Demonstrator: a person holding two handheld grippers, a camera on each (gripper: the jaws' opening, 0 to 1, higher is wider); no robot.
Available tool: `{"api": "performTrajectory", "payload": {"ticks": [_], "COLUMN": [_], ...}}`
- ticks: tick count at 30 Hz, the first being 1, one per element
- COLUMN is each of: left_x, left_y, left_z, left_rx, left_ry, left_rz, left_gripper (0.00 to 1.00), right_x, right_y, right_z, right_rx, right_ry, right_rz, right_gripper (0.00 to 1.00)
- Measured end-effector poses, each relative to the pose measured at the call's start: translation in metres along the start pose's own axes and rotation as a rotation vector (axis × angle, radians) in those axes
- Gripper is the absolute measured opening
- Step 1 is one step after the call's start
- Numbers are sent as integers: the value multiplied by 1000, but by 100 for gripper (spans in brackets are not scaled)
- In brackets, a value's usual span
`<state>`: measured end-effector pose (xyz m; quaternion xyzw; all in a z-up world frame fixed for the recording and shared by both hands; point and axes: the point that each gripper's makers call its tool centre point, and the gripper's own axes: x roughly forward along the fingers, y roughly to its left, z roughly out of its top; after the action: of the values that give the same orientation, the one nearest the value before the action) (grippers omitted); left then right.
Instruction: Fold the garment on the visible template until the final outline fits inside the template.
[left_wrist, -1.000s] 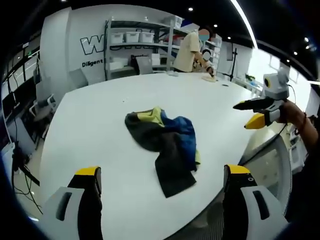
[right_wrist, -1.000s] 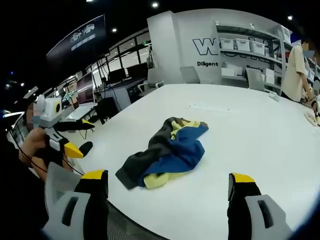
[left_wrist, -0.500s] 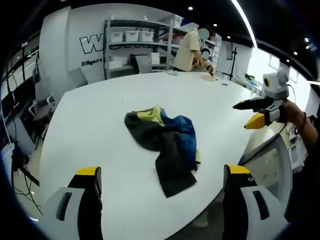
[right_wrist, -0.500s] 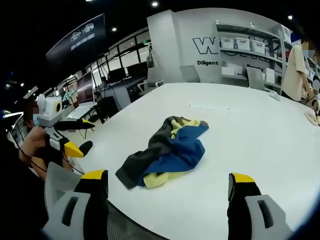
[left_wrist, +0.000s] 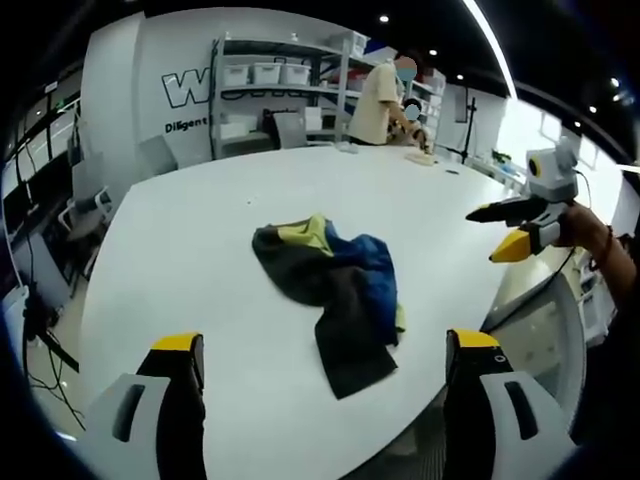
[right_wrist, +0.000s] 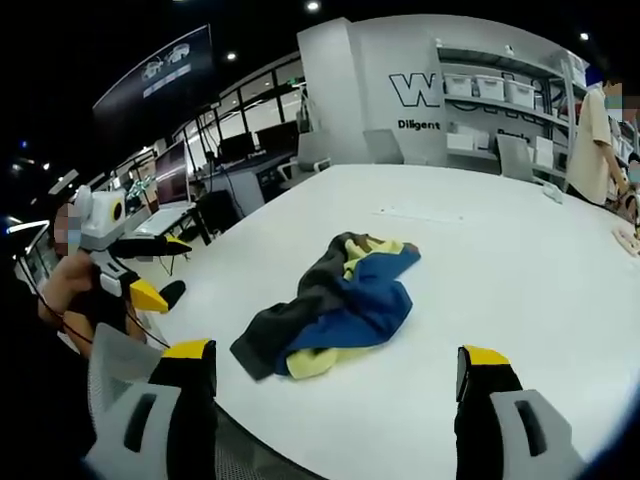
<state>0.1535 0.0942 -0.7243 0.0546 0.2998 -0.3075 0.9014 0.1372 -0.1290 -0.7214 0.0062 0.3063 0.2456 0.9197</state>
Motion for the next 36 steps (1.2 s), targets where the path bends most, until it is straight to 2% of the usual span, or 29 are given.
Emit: {"api": "performTrajectory", "payload": {"ticks": [10, 20, 27, 36], "left_x": [4, 15, 29, 55], "left_y": [2, 6, 13, 21], "left_z": [2, 7, 5, 5], "left_rx": [2, -6, -16, -23], "left_ry": [7, -2, 12, 31], "left_rz": [6, 10, 9, 4], "left_gripper": [97, 94, 92, 88], "right_x": [7, 16, 32, 60], "right_y": [-3, -9, -14, -21], "right_z": [3, 10, 17, 17], "right_rx": [-2, 4, 4, 21], "right_ry": [-6, -39, -61, -49], "right_rz": [8, 19, 24, 47], "right_gripper": [99, 99, 99, 95]}}
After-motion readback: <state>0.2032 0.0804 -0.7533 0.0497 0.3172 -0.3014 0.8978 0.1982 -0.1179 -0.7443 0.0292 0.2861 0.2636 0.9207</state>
